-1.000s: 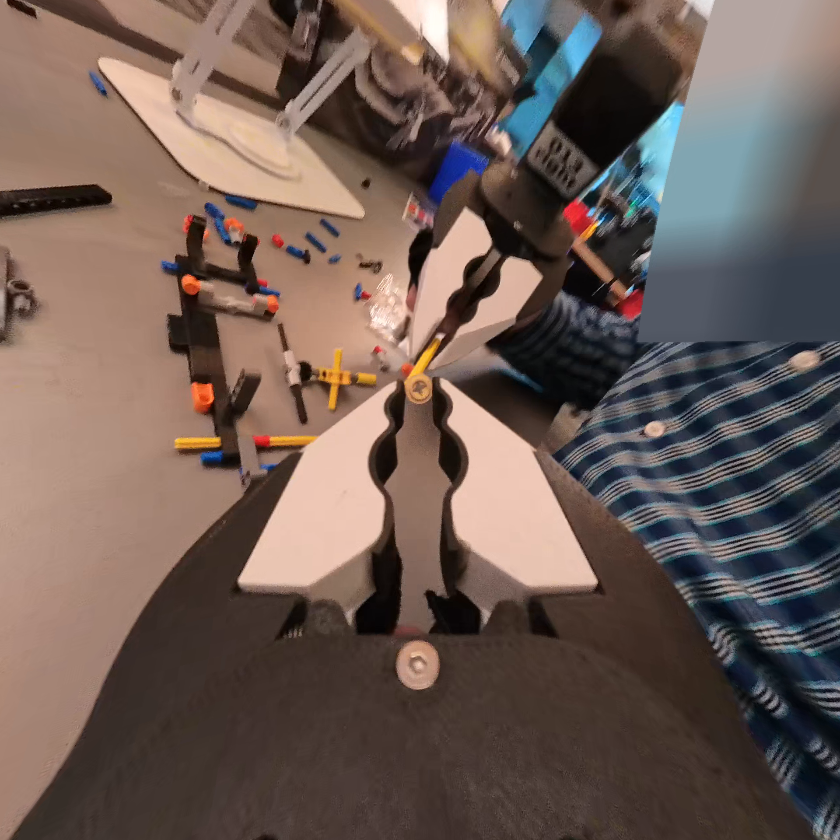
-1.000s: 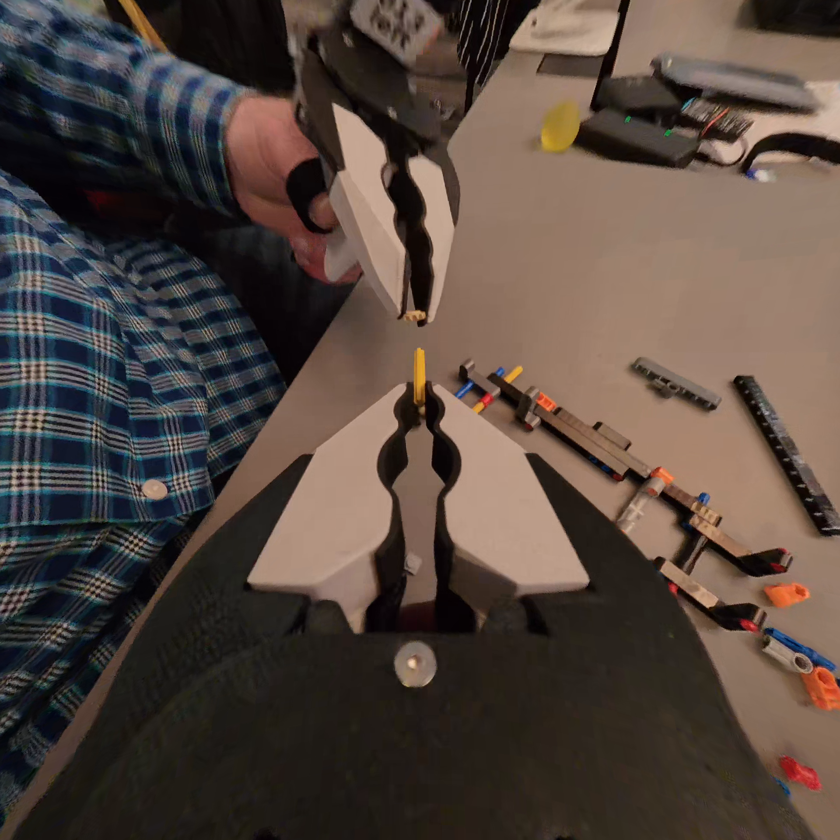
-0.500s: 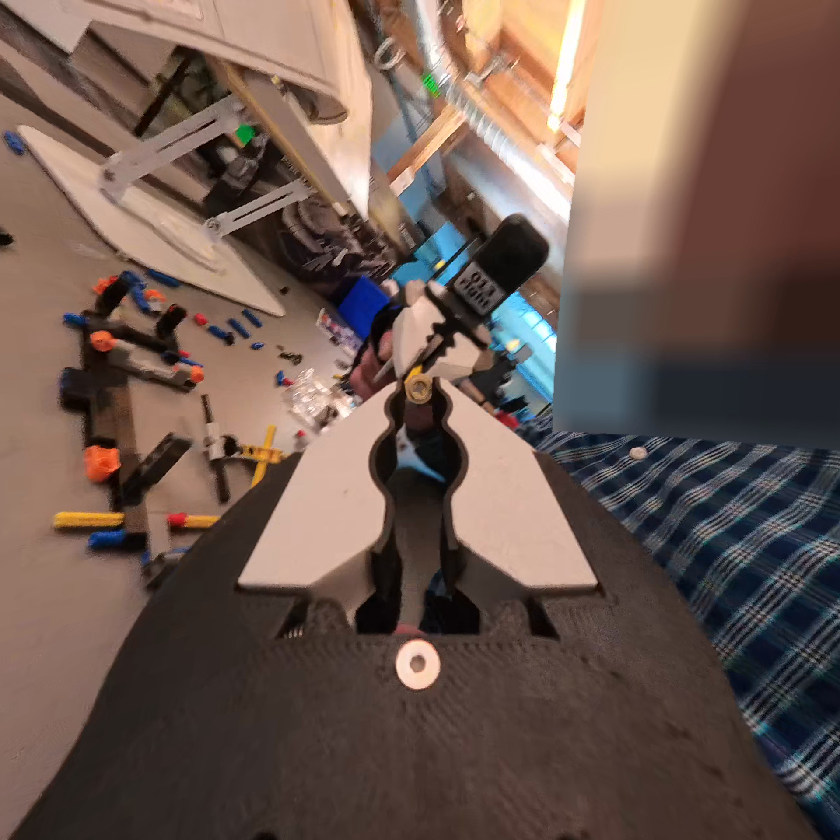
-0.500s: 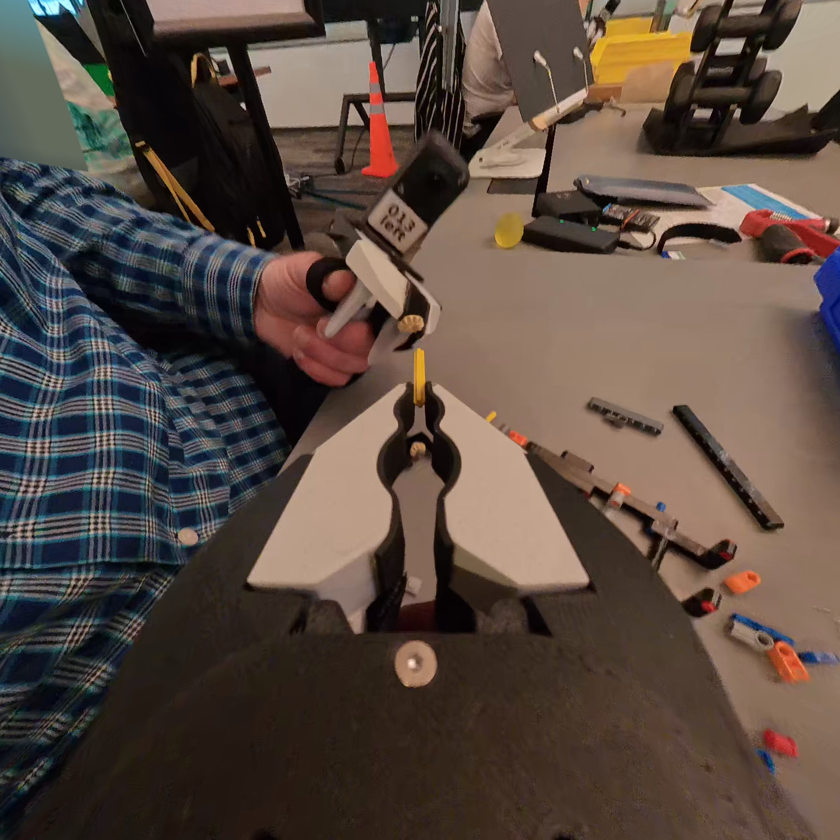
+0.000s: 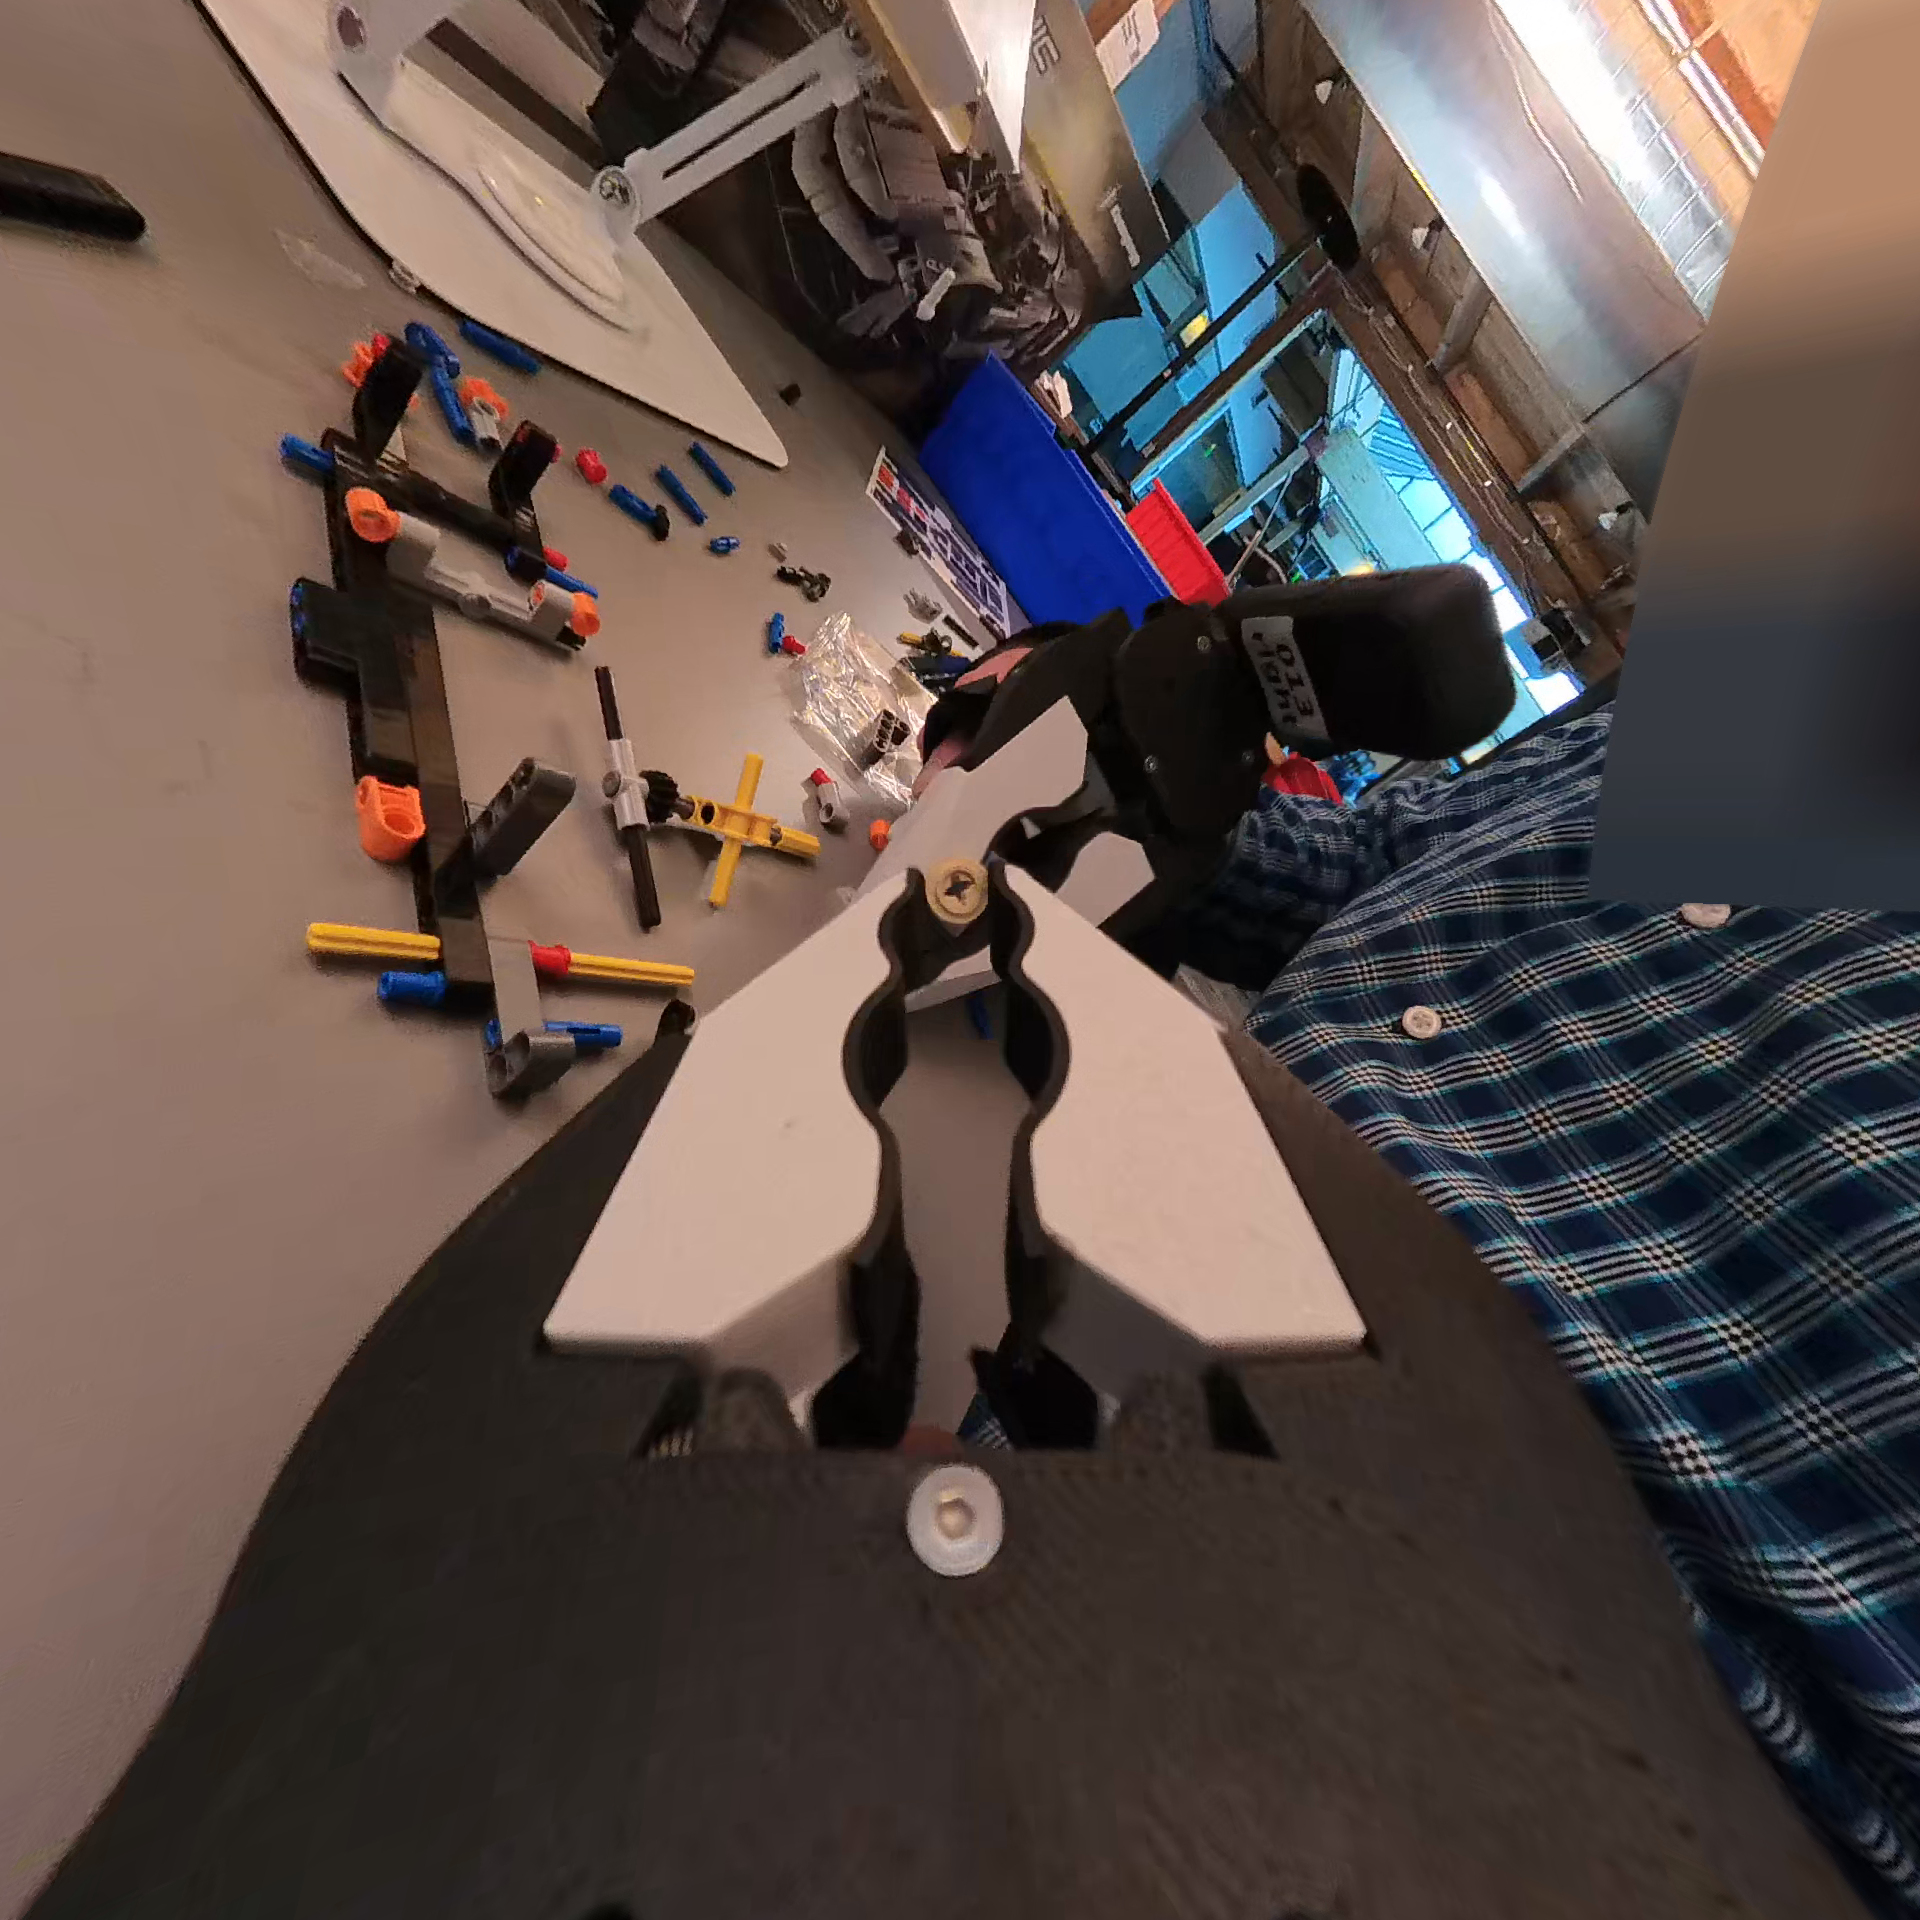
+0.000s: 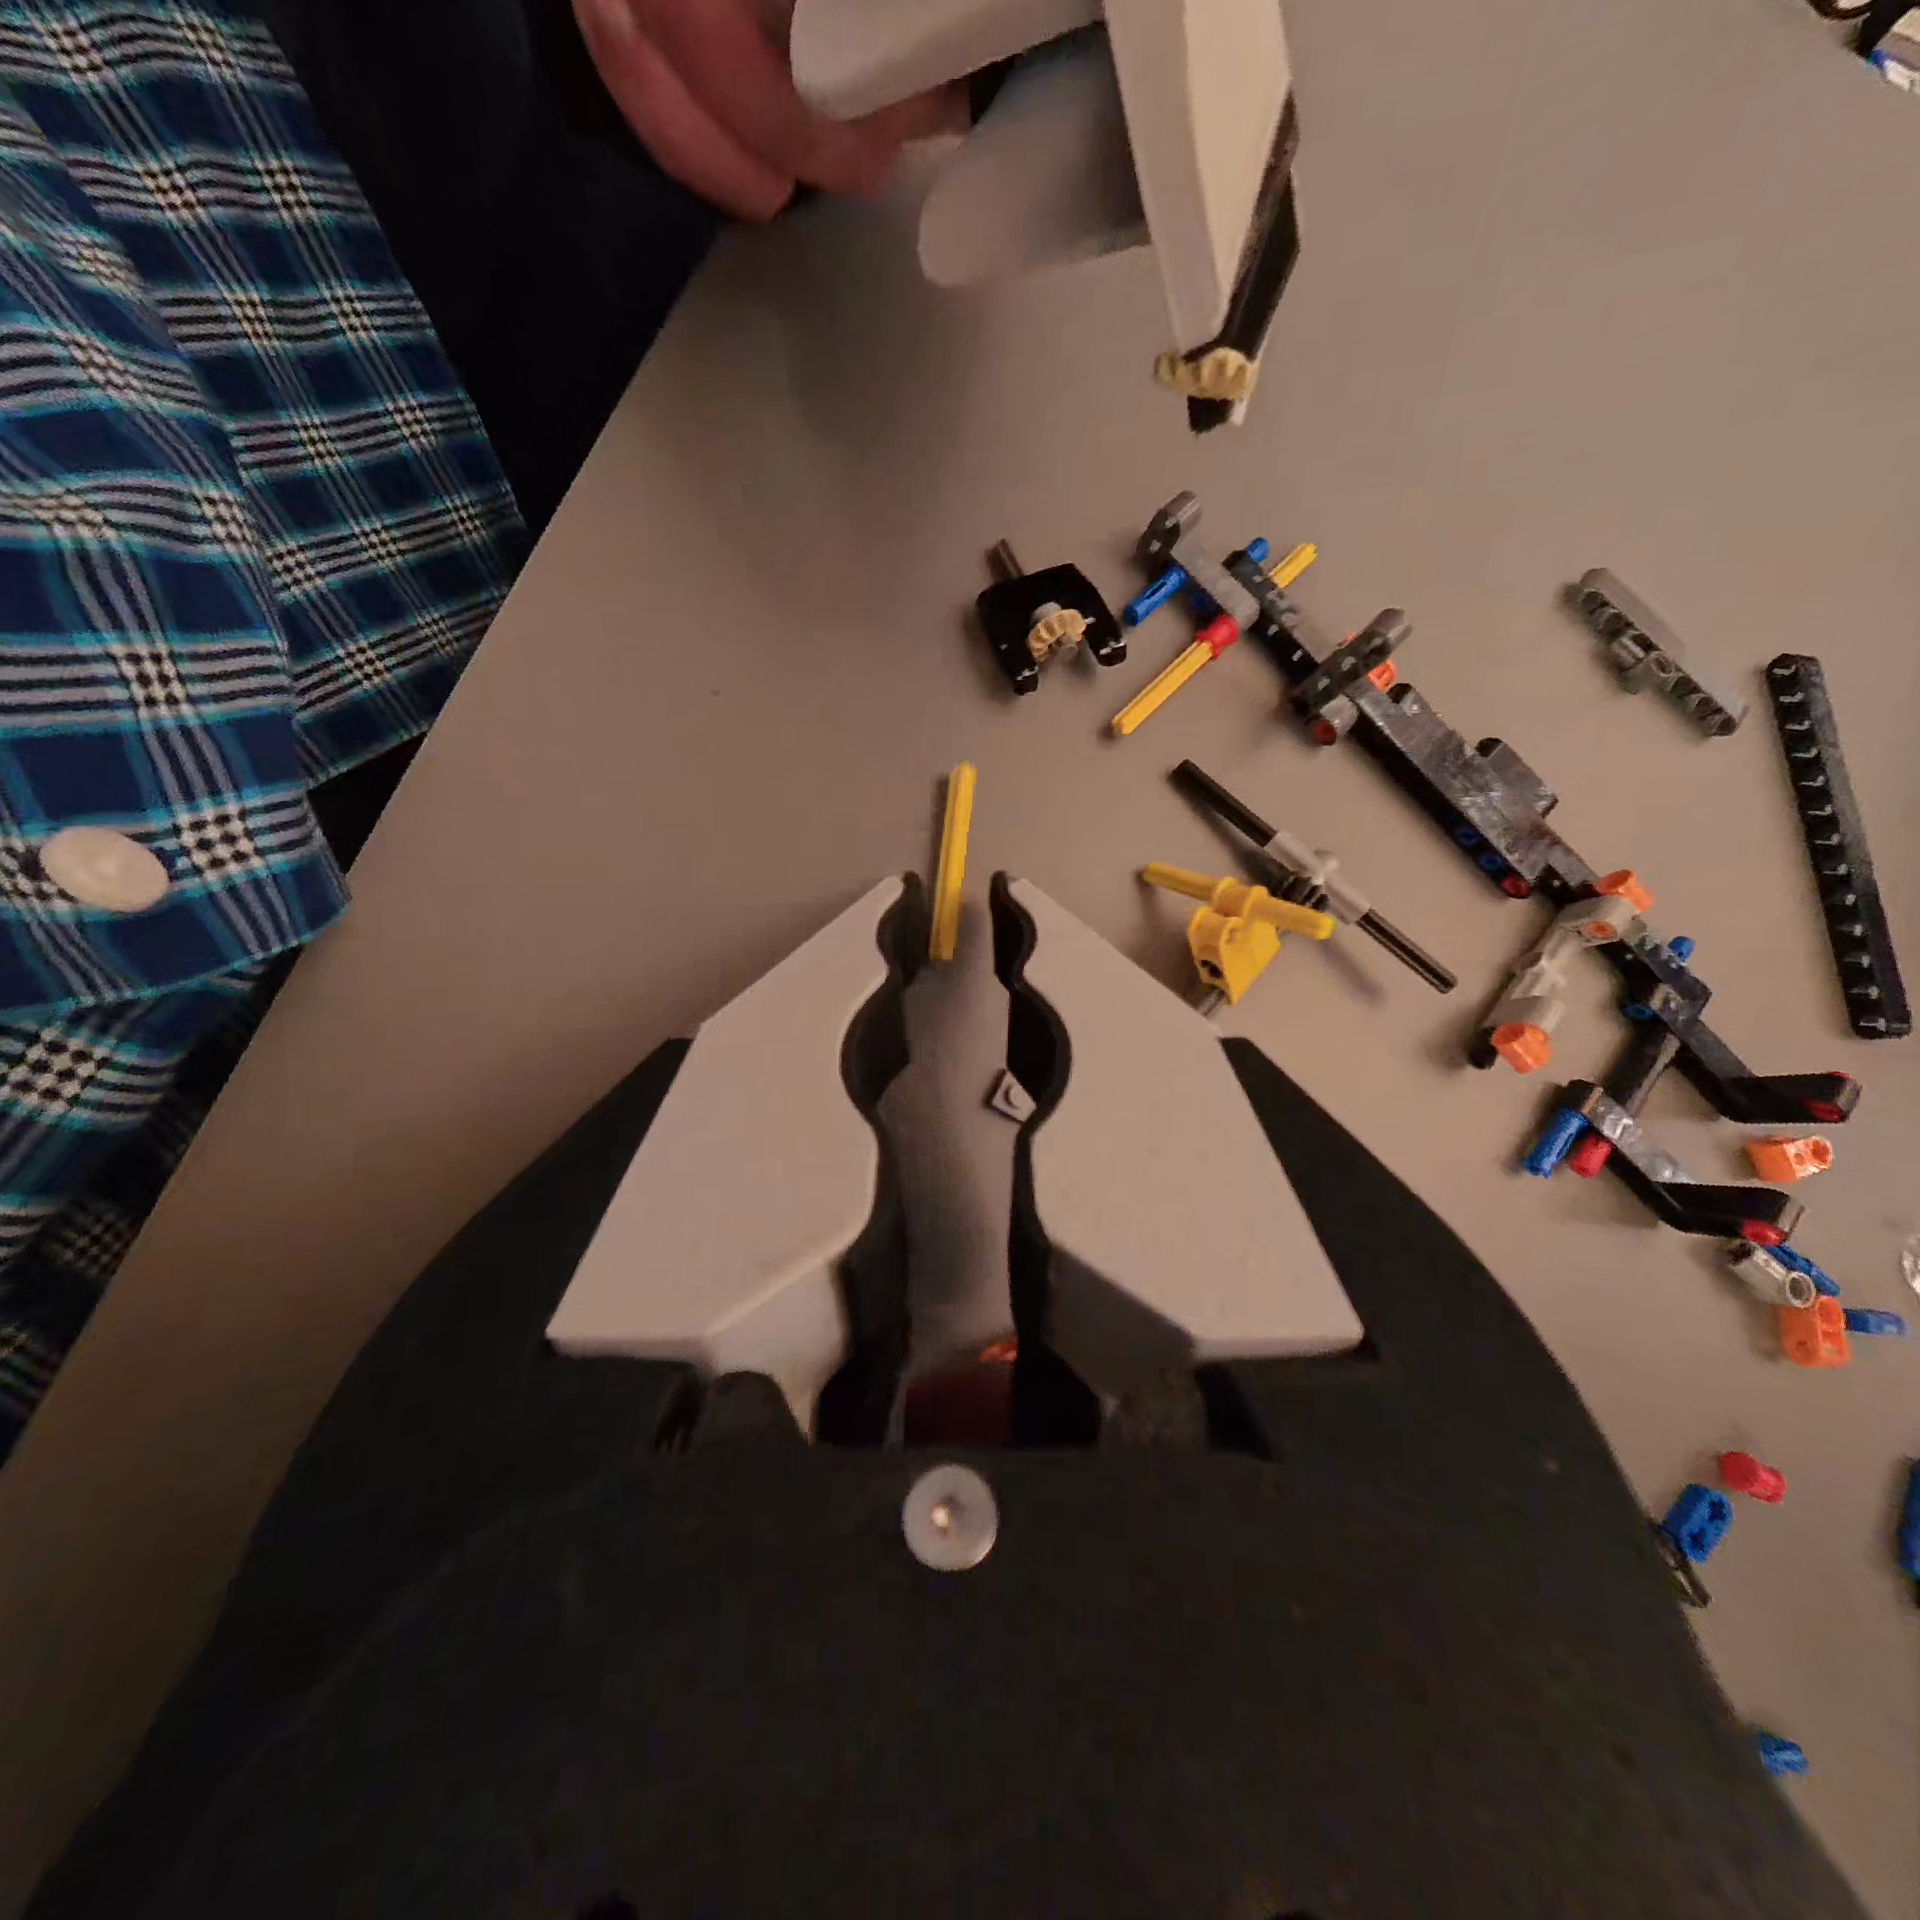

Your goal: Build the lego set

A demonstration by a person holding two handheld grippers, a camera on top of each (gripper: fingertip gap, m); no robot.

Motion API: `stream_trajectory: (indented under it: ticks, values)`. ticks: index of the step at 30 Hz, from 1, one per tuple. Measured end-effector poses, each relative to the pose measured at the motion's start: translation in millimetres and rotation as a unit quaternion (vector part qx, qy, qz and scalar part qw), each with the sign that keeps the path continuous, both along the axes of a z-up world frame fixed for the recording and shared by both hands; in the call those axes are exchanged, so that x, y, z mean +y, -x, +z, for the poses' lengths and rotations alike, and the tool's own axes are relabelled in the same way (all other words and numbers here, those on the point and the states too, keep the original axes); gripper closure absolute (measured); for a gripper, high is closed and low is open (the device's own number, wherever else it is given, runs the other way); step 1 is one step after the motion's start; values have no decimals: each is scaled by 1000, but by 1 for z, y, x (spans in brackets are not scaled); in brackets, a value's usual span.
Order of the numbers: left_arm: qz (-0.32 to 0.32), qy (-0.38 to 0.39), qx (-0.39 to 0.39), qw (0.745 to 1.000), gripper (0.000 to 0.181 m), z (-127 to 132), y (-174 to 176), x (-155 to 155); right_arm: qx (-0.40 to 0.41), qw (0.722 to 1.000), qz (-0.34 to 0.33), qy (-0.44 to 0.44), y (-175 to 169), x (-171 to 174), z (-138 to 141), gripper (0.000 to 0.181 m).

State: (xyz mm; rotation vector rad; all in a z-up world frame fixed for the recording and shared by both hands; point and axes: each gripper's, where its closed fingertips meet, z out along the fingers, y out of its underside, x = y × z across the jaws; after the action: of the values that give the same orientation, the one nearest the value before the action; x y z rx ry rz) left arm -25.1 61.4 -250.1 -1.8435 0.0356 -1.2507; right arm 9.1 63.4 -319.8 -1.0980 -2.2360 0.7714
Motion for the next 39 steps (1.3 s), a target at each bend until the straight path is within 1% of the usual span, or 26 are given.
stream_trajectory:
  ticks: [3,6,8,12,14,16,18,19,22,25,27,28,30,31,33,35,37,39]
  values:
    - [-12,5,-6,1000,172,0,-2,-1,-4,1000,9,14,-4,0,4,163]
    - [-38,11,-34,999,172,5,-8,-3,35,998,10,59,3,-1,29,171]
    - [-64,11,-53,996,172,10,-14,-6,63,995,19,76,13,0,46,172]
    - [-115,14,-76,990,172,19,-24,-11,127,984,72,98,25,-6,81,170]
    - [-135,17,-82,987,172,22,-27,-13,153,979,112,79,25,-13,92,169]
    - [-147,19,-88,985,172,24,-28,-13,161,974,152,40,23,-21,94,168]
    - [-161,22,-93,982,172,25,-30,-13,157,972,176,3,23,-24,91,169]
    - [-166,25,-89,982,172,24,-31,-13,155,971,182,-11,23,-25,89,172]
    - [-182,29,-88,979,172,24,-33,-15,145,969,198,-15,21,-27,88,178]
    - [-175,33,-84,981,171,22,-33,-13,131,972,193,-1,19,-25,86,180]
    - [-154,28,-57,986,164,20,-29,-12,116,978,173,24,21,-18,83,180]
    - [-138,31,-24,990,162,13,-25,-11,104,982,155,42,22,-13,80,180]
    - [-103,31,63,992,159,-2,-15,-11,78,987,123,67,26,-3,69,180]
    - [-80,31,116,990,156,-10,-8,-11,67,988,114,77,26,-1,64,180]
    - [-41,31,214,975,149,-25,6,-11,40,990,97,91,29,1,51,180]
    - [-26,33,316,948,144,-43,18,-15,24,992,84,92,32,3,39,180]
    - [-35,47,375,925,143,-59,21,-21,11,993,77,94,36,3,31,180]
    - [-40,55,414,908,146,-71,22,-24,1,993,79,89,40,2,24,180]
